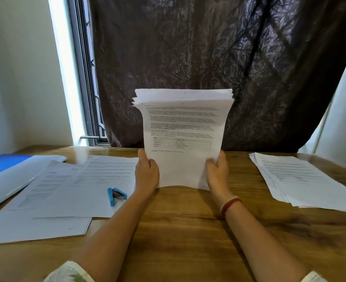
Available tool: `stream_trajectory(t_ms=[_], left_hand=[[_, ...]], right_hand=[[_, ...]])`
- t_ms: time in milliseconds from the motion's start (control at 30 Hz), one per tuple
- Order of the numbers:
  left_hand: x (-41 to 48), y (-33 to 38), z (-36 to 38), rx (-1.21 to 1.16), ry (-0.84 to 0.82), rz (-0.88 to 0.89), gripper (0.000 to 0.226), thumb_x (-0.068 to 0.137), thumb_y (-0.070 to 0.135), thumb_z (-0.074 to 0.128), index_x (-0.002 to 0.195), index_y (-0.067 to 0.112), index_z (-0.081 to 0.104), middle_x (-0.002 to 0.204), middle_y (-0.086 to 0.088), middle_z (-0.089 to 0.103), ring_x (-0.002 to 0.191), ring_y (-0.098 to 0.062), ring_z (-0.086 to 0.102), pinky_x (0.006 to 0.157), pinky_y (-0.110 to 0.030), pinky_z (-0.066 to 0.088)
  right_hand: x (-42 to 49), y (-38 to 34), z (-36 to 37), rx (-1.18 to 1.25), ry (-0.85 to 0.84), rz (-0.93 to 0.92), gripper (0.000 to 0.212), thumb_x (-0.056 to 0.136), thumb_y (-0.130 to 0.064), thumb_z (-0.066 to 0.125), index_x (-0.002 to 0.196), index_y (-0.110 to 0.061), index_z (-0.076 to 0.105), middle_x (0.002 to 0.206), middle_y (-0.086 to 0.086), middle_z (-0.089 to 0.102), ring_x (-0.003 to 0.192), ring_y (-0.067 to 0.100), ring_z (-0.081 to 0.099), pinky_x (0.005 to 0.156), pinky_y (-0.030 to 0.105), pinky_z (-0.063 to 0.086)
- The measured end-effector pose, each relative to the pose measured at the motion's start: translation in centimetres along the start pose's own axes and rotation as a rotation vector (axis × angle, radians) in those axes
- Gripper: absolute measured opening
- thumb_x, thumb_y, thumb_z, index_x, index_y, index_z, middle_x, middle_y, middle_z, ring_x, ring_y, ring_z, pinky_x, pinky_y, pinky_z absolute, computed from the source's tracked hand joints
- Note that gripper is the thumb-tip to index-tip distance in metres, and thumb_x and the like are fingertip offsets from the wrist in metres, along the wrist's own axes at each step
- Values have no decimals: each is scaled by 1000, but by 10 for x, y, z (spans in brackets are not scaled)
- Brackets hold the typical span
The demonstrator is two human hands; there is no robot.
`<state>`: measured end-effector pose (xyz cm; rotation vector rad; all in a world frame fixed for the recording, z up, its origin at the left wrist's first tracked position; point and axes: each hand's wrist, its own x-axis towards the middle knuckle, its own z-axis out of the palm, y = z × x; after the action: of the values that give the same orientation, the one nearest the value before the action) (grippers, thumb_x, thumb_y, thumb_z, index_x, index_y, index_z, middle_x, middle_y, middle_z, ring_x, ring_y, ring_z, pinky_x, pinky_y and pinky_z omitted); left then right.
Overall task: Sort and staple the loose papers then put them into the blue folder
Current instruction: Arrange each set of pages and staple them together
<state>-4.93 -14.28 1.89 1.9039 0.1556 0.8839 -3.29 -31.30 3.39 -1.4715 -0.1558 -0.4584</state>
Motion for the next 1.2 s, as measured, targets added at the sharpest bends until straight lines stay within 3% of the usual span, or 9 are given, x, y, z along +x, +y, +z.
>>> stream_trajectory(t_ms=[133, 333, 433, 500, 567, 633, 767, 933, 1200], left_hand=[[-1, -1, 0, 5, 30, 60, 23, 104, 11, 31, 126, 6, 36, 125, -13, 58, 98, -13, 53, 77, -23, 48], [-2, -5, -1, -45, 28, 25, 28, 103, 8, 31, 131, 8, 36, 122, -10, 58, 99, -19, 57, 82, -30, 49], [1, 0, -3, -53, 37, 72, 33, 102, 14, 34, 134, 8, 41, 103, -4, 59, 92, -23, 58, 79, -35, 51], [3, 2, -5, -26, 48, 88, 27, 100, 15, 39, 118, 1, 54, 94, -6, 59, 89, -26, 59, 73, -34, 47], [5, 3, -6, 50, 24, 58, 17, 97, 7, 44, 99, -3, 58, 90, -14, 60, 88, -30, 58, 71, -34, 44], [5, 1, -6, 83, -50, -33, 17, 97, 6, 40, 107, 3, 53, 96, -14, 59, 93, -30, 58, 75, -37, 46], [4, -4, -8, 83, -229, -222, 27, 102, 19, 38, 128, 16, 43, 119, -4, 56, 103, -19, 54, 88, -36, 48], [9, -11, -5, 158, -265, -345, 34, 103, 24, 37, 136, 17, 42, 132, -3, 54, 103, -17, 50, 85, -32, 46], [0, -14, -4, 157, -274, -289, 39, 102, 19, 36, 141, 19, 37, 141, -4, 51, 126, -26, 51, 100, -41, 46]], right_hand=[[1, 1, 1, 28, 25, 56, 28, 101, -8, 41, 127, -18, 48, 111, -5, 55, 97, 8, 53, 72, 16, 44], [-1, 2, 6, -18, 29, 23, 23, 101, -9, 41, 120, -18, 50, 109, -3, 56, 102, 15, 56, 89, 33, 49], [4, 14, 0, -19, 25, 64, 21, 101, -10, 46, 120, -13, 51, 108, 2, 60, 93, 9, 62, 79, 22, 51], [5, 25, -5, -68, -32, 167, 37, 99, -6, 48, 136, -9, 44, 128, 11, 57, 112, 15, 59, 91, 24, 49], [7, 25, -8, -92, -19, 179, 33, 99, -5, 47, 132, -9, 46, 123, 11, 57, 112, 23, 57, 92, 30, 48], [12, 16, -6, -65, 36, 145, 20, 99, -4, 43, 113, -16, 51, 100, 0, 59, 91, 15, 57, 77, 27, 48], [16, 15, -2, -163, -36, 365, 21, 98, -5, 42, 101, -21, 54, 98, 0, 61, 87, 17, 60, 72, 31, 51], [15, 25, -4, -324, -97, 449, 31, 98, -9, 39, 125, -14, 52, 120, 4, 60, 104, 23, 58, 87, 37, 51], [14, 26, -7, -243, -97, 485, 23, 100, -6, 37, 115, -16, 52, 107, 0, 58, 95, 19, 56, 79, 32, 46]])
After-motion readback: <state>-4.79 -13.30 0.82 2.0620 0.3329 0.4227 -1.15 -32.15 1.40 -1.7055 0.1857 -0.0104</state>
